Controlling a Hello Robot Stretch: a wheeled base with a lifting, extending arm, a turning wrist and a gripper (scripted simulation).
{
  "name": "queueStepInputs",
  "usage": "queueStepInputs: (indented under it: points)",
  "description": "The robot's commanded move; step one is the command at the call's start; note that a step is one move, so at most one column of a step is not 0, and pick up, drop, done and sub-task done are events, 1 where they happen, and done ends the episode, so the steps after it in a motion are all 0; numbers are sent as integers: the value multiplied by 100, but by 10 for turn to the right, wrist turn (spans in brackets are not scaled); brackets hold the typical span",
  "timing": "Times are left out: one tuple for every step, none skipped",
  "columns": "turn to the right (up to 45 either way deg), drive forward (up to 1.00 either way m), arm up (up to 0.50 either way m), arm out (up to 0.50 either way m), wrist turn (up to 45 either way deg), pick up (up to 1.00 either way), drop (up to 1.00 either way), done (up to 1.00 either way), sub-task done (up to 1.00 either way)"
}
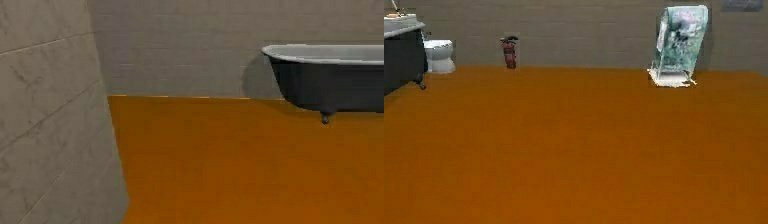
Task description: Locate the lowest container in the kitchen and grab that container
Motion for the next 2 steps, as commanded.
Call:
queueStepInputs:
  points:
    - [0,100,0,0,0,0,0,0,0]
    - [60,0,0,0,0,0,0,0,0]
